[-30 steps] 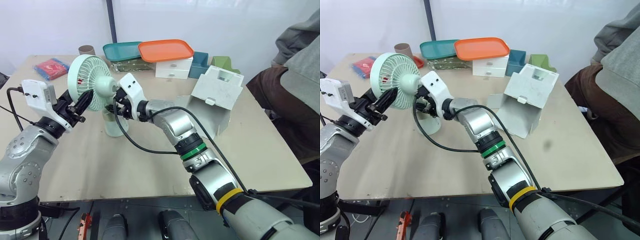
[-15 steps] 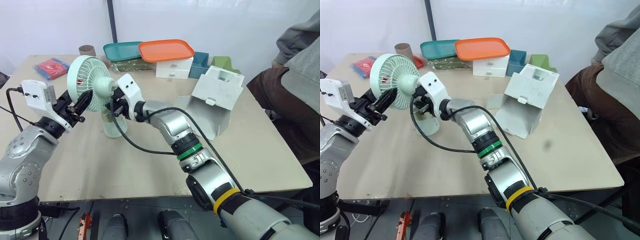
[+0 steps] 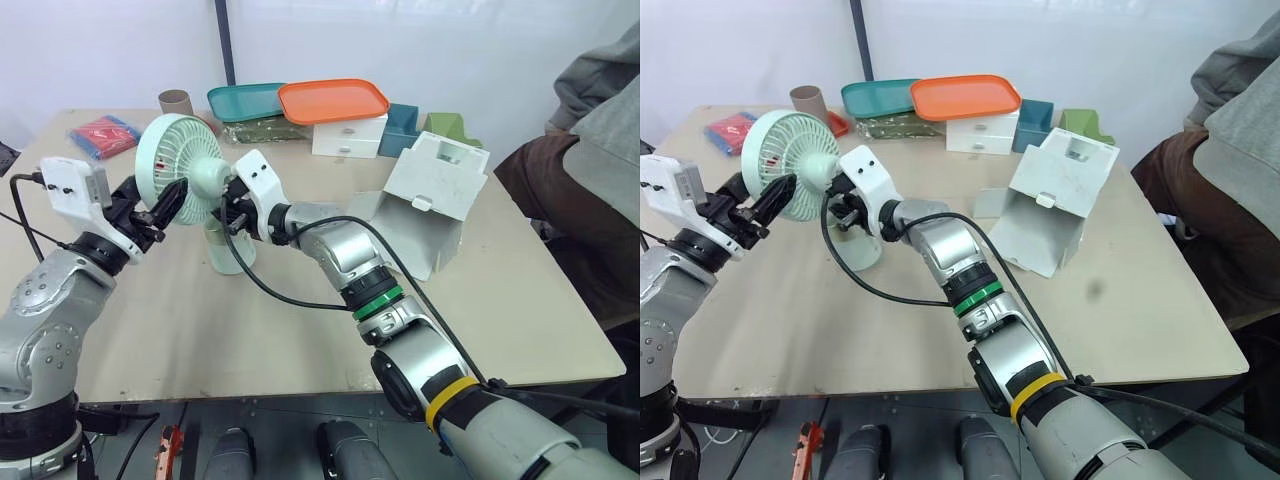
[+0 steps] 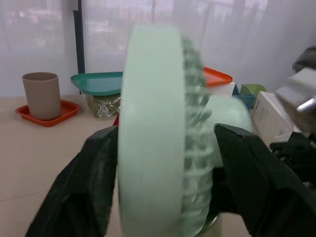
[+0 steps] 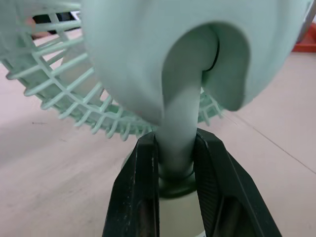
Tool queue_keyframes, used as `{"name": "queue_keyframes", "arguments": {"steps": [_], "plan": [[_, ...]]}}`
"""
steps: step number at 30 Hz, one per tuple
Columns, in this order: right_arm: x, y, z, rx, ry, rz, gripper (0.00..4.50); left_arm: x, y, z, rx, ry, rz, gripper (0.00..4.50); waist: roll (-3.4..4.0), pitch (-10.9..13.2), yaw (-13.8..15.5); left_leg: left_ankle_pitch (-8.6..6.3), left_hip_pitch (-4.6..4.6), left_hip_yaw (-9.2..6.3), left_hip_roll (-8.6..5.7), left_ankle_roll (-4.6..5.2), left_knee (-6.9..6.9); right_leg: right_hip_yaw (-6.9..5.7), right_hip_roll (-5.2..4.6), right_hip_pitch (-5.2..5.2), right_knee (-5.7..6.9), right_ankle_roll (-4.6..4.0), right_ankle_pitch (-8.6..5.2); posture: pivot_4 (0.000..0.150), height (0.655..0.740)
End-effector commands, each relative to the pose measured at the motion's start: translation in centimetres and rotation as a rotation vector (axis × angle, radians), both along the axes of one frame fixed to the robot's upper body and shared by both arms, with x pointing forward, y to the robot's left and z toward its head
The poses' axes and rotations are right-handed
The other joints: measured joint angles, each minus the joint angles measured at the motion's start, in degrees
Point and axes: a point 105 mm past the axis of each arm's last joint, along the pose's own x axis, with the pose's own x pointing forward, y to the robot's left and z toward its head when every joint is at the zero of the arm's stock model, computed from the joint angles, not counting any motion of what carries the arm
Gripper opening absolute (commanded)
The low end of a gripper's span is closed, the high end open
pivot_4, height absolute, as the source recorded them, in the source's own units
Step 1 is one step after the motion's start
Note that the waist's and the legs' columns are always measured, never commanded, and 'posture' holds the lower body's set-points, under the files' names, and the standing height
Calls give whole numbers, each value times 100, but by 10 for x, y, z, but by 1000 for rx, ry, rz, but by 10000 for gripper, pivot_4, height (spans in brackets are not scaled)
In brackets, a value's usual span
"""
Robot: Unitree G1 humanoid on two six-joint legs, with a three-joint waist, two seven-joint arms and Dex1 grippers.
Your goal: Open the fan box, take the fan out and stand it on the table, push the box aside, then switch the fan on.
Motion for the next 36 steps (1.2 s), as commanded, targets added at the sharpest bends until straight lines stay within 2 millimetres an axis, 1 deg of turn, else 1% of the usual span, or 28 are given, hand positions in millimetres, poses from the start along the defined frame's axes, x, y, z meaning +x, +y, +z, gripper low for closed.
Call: {"name": "queue_keyframes", "arguments": {"steps": [1,4,6,8,11,12,14,15,17,19,22,25,26,28,29,32,34,35,36], "plan": [[-2,4,22,41,-60,13,4013,-15,-8,18,22,-81,-70,44104,0,0,-1,0,0,0,0,0,0,-1,0,0,0,0,0,1500,7400],[0,2,23,50,-60,3,4013,-20,-6,23,8,-105,-84,44602,0,0,-1,0,0,-2,0,0,0,-2,0,0,0,-1,1,1500,7400],[2,0,25,59,-58,-4,4013,-23,1,30,11,-127,-74,44602,0,0,-1,0,0,-2,0,0,1,-3,1,0,0,-2,1,1500,7400],[3,-2,27,61,-62,-8,4013,-29,13,37,16,-139,-64,44602,0,0,-9,0,0,-4,0,0,1,-5,1,0,1,-2,1,1500,7400],[5,-5,29,66,-66,-9,4013,-34,24,44,24,-146,-58,44602,1,1,-4,0,1,-6,1,0,1,-7,1,0,1,-5,-1,1500,7400],[6,-8,31,70,-69,-10,4013,-36,35,50,18,-154,-45,44602,1,1,-3,0,0,-6,1,0,1,-8,1,1,1,-4,-1,1500,7400],[4,-17,40,93,-86,18,4013,-39,66,67,-10,-166,-7,44602,1,1,-2,1,-3,-12,1,0,3,-16,1,0,0,-3,-2,1500,7400],[2,-20,43,100,-94,34,4013,-40,76,71,-17,-166,4,44602,3,3,-1,1,-4,-15,1,-1,5,-20,1,0,1,-2,-5,1500,7400],[-3,-30,51,112,-128,78,4013,-39,87,66,15,-132,14,44602,8,6,-3,3,-9,-26,1,0,5,-34,2,-3,0,20,-23,1500,7400],[-9,-40,57,124,-149,114,4013,-39,91,57,44,-102,-10,44602,11,8,10,3,-10,-25,-1,0,4,-36,-7,0,1,18,-31,1500,7400],[-12,-53,61,131,-155,131,4013,-39,93,48,30,-79,-57,44602,12,9,7,-1,-13,-23,-4,-7,-3,-37,-13,-2,2,3,-33,1500,7400],[-20,-66,66,160,-152,169,4013,-37,85,33,61,-40,-126,36587,12,8,-5,-2,-10,-26,-1,-7,-21,-44,-10,-7,2,-23,-31,1500,7400],[-25,-69,67,170,-152,195,4013,-36,82,29,70,-26,-142,32885,12,8,-5,-2,-8,-26,-1,-7,-28,-44,-10,-7,3,-25,-33,1500,7400],[-37,-76,65,176,-156,259,4013,-32,74,16,94,3,-189,28492,13,9,5,-2,-7,-29,-1,-7,-35,-49,-9,-8,4,-31,-36,1500,7400],[-42,-79,61,164,-159,282,4013,-30,68,9,114,20,-214,23115,13,9,6,-2,-7,-32,-1,-7,-40,-53,-10,-9,4,-34,-38,1500,7400],[-51,-83,49,123,-163,314,4013,-30,52,-4,135,47,-308,13637,12,9,10,-2,-8,-31,-1,-7,-43,-54,-10,-9,3,-35,-39,1500,7400],[-56,-84,40,106,-157,331,4013,-33,42,-13,142,71,-373,5783,12,9,-2,-2,-7,-31,-1,-7,-43,-52,-10,-9,4,-35,-39,1500,7400],[-58,-84,38,101,-153,339,4013,-34,39,-18,152,82,-392,2545,13,9,-11,-2,-6,-31,0,-7,-42,-53,-9,-9,4,-35,-39,1500,7400],[-59,-84,35,95,-153,341,4013,-36,36,-25,173,105,-412,978,13,9,-12,-1,-3,-29,0,-7,-42,-51,-8,-9,5,-37,-39,1500,7400]]}}
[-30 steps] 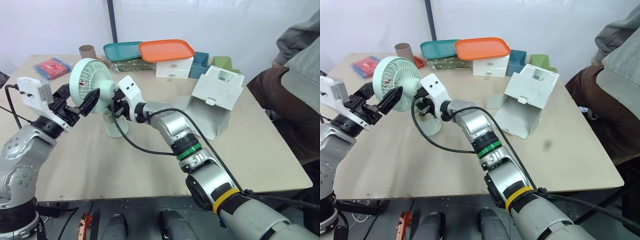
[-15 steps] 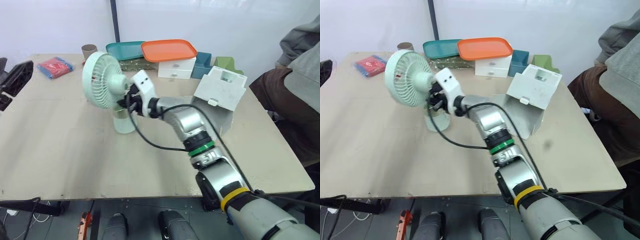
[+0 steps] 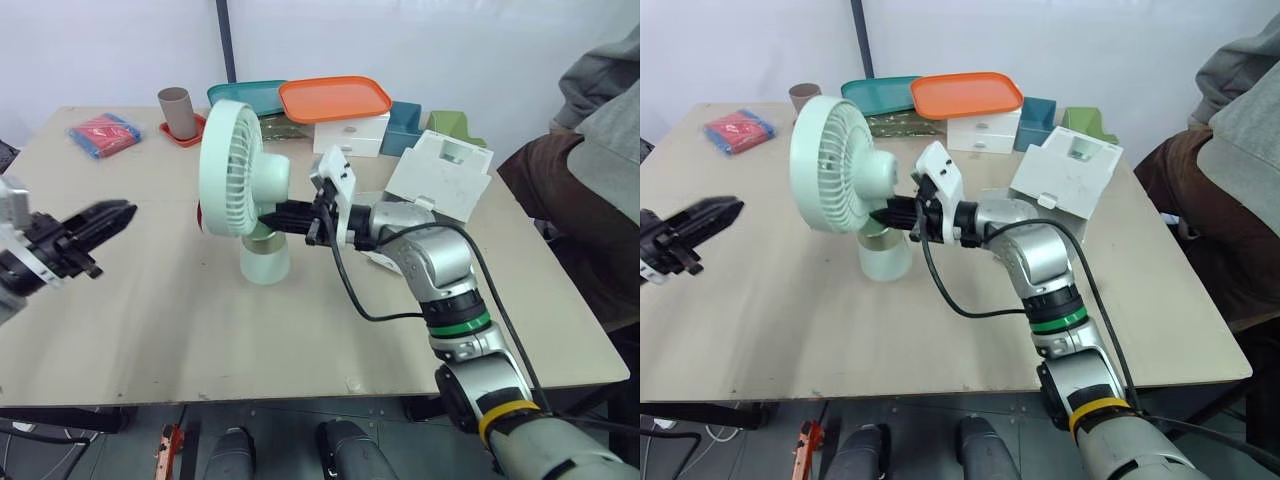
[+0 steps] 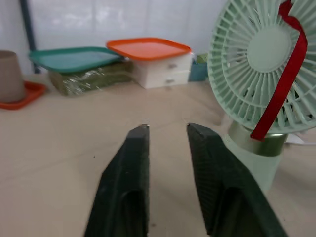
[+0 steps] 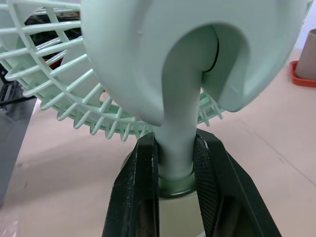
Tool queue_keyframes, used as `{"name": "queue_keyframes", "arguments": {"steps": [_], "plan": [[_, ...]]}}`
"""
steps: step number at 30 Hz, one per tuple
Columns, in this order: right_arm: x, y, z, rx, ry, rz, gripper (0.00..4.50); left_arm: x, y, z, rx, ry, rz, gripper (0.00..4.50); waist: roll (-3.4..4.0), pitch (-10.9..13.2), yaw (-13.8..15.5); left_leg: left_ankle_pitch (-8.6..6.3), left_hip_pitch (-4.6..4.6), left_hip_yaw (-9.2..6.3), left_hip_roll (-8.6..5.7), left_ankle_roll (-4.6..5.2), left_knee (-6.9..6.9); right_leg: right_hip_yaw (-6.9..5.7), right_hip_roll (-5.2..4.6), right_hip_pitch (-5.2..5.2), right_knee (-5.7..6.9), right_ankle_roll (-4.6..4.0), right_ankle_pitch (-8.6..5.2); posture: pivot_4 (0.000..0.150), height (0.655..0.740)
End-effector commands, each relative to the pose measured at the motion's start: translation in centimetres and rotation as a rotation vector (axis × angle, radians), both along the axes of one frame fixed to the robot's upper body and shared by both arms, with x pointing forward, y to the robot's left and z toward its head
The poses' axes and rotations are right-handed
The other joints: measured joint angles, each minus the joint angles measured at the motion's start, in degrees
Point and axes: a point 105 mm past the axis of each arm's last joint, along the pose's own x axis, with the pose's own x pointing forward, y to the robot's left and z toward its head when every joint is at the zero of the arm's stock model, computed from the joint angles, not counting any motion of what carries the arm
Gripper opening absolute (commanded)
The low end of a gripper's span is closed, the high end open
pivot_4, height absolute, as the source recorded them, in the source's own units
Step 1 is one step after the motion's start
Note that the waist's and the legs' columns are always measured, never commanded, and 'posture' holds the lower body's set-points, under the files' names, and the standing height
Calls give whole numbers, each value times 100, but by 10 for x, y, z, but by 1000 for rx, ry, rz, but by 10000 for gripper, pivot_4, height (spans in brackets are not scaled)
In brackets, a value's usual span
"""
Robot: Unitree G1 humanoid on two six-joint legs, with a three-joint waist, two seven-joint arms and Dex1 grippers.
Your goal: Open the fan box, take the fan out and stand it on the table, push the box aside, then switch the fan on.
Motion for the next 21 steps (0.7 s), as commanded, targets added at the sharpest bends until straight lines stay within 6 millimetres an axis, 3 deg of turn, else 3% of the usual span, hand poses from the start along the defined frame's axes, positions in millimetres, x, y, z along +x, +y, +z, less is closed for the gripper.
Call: {"name": "queue_keyframes", "arguments": {"steps": [1,4,9,15,21], "plan": [[-16,5,20,42,-88,71,4013,-8,-12,-3,73,-25,-73,978,0,0,-1,0,2,-1,1,0,0,-1,2,0,2,-2,1,1500,7400],[-19,4,19,49,-82,85,4013,-10,-18,-14,95,2,-113,978,5,3,11,4,5,-2,2,-4,1,-2,3,0,6,-5,2,1500,7400],[-24,8,-1,26,-68,98,4013,-12,-48,-62,169,104,-209,978,7,2,20,10,21,1,0,-14,0,3,0,18,6,18,-11,1500,7400],[-26,10,-7,31,-57,104,4013,-1,-72,-75,165,82,-262,978,6,2,23,14,13,0,2,-21,2,2,3,7,9,21,-9,1500,7400],[-26,11,-11,27,-53,96,4013,2,-81,-85,202,75,-297,978,14,6,20,20,26,2,1,-19,4,7,6,16,12,31,-5,1500,7400]]}}
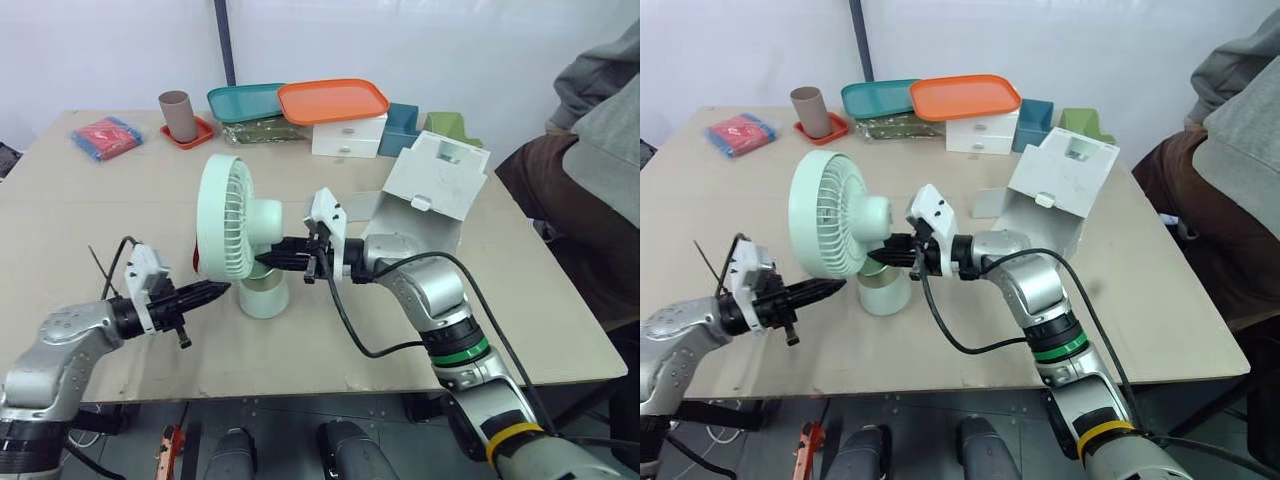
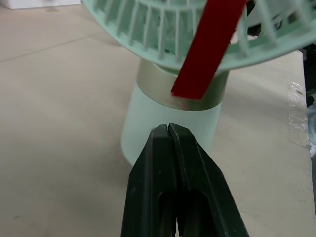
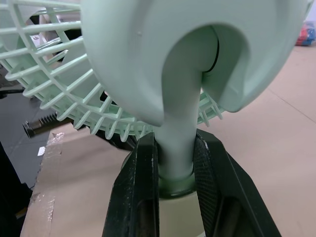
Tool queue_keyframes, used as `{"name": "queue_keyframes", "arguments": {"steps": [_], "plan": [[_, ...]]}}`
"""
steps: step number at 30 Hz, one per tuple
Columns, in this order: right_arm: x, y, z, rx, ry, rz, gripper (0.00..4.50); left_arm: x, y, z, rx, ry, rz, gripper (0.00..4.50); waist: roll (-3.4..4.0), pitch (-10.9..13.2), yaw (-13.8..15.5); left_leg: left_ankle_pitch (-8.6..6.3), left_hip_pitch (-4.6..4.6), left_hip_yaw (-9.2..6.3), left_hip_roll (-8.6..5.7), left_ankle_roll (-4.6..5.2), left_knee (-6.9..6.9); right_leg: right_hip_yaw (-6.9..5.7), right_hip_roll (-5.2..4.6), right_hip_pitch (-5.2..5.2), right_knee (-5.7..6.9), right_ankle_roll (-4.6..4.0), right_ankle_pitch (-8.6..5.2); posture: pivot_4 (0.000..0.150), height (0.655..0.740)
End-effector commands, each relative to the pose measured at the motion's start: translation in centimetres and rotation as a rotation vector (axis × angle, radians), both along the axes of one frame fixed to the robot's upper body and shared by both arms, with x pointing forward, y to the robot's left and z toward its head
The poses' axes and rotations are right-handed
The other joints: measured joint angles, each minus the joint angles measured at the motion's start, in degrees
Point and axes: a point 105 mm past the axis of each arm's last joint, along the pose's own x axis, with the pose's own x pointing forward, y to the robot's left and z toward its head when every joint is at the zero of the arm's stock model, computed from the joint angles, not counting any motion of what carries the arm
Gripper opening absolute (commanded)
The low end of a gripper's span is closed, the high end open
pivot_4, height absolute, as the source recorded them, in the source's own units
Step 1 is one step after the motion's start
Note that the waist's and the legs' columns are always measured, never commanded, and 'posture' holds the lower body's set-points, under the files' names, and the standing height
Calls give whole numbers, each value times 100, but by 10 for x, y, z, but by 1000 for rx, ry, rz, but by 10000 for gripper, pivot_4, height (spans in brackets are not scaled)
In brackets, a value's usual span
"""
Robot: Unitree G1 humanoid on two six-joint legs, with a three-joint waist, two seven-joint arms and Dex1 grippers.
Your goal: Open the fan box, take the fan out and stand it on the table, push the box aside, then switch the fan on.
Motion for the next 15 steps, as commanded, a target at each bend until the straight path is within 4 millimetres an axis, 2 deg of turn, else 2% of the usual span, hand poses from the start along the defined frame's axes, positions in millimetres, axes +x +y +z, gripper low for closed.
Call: {"name": "queue_keyframes", "arguments": {"steps": [1,15], "plan": [[-8,4,17,52,-75,28,4013,4,-5,-1,44,-53,-27,978,0,0,-1,0,0,0,0,0,0,0,0,0,0,0,0,1500,7400],[-12,5,6,19,-80,23,4013,14,-4,-13,71,-58,-22,978,0,0,1,0,3,0,0,1,8,6,3,0,14,1,0,1500,7400]]}}
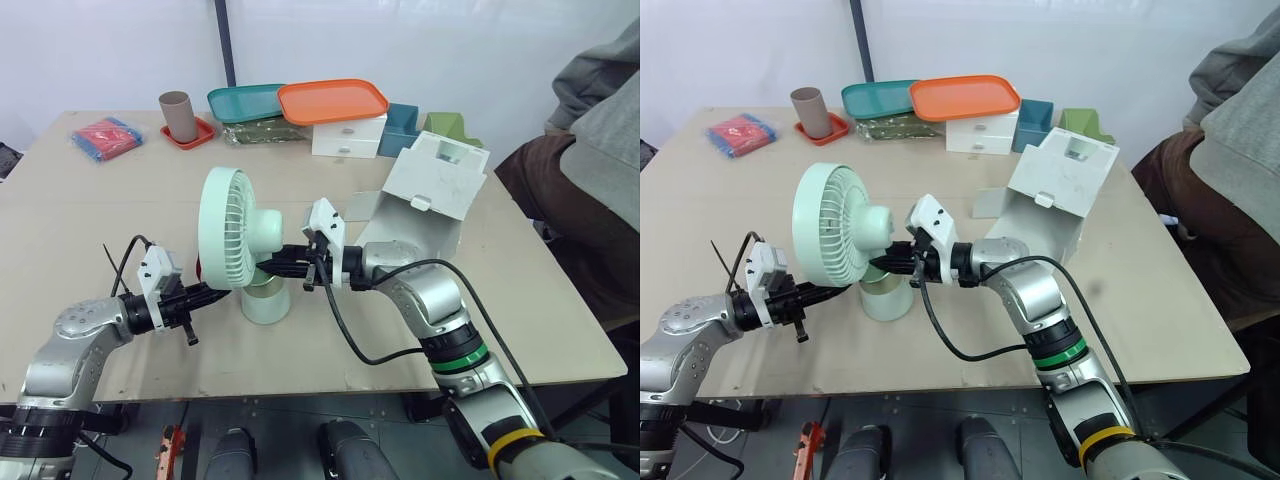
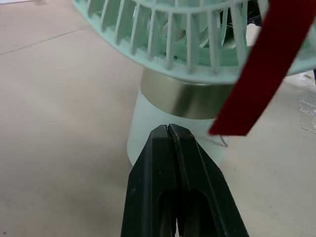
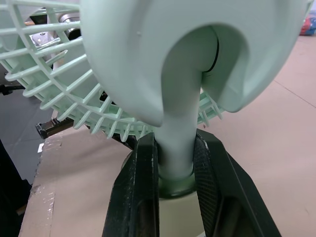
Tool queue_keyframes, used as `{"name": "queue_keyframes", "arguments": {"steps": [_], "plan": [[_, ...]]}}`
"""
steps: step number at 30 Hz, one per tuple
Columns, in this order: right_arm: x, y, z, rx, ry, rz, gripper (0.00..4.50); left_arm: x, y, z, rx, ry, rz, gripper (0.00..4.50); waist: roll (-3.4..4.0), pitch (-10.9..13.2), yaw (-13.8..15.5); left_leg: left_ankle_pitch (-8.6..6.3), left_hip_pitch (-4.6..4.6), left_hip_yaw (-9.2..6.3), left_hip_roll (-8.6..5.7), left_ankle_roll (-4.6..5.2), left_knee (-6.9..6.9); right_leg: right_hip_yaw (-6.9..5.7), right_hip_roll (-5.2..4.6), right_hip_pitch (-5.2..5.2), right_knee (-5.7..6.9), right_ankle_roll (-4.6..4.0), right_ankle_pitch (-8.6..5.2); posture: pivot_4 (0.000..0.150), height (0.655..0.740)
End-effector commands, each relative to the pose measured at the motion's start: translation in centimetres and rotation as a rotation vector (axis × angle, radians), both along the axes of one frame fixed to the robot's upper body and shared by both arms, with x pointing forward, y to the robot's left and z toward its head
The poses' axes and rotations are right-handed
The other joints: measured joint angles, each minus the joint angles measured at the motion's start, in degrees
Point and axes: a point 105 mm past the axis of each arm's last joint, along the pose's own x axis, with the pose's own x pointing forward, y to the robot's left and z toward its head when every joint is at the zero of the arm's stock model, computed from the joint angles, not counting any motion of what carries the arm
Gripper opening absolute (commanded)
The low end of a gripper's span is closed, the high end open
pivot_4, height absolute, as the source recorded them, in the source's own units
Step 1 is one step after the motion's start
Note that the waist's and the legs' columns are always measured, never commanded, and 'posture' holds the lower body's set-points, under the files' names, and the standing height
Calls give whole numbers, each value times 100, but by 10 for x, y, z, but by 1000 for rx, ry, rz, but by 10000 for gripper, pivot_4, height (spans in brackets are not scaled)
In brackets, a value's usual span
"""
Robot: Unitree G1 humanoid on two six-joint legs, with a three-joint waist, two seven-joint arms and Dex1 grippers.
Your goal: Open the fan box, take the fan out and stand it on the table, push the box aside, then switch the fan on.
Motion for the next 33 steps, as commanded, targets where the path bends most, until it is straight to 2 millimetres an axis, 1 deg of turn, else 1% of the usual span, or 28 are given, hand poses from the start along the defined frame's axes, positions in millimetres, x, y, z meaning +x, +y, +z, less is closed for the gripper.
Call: {"name": "queue_keyframes", "arguments": {"steps": [1,17,27,33], "plan": [[-10,5,16,33,-95,37,4013,3,-1,-2,23,-34,-14,978,0,0,2,0,0,0,0,0,2,0,0,0,3,0,0,1500,7400],[-11,5,12,15,-98,31,4013,5,-4,-7,16,-28,-27,978,0,0,1,2,7,1,-1,2,28,4,2,0,39,1,-3,1500,7400],[-13,6,10,8,-95,31,4013,5,-10,-16,28,-9,-51,978,0,0,0,2,8,2,-1,2,30,6,2,0,42,2,-4,1500,7400],[-16,6,8,5,-89,39,4013,7,-16,-17,23,-15,-56,978,0,0,2,2,10,3,-1,2,31,8,2,1,45,2,-5,1500,7400]]}}
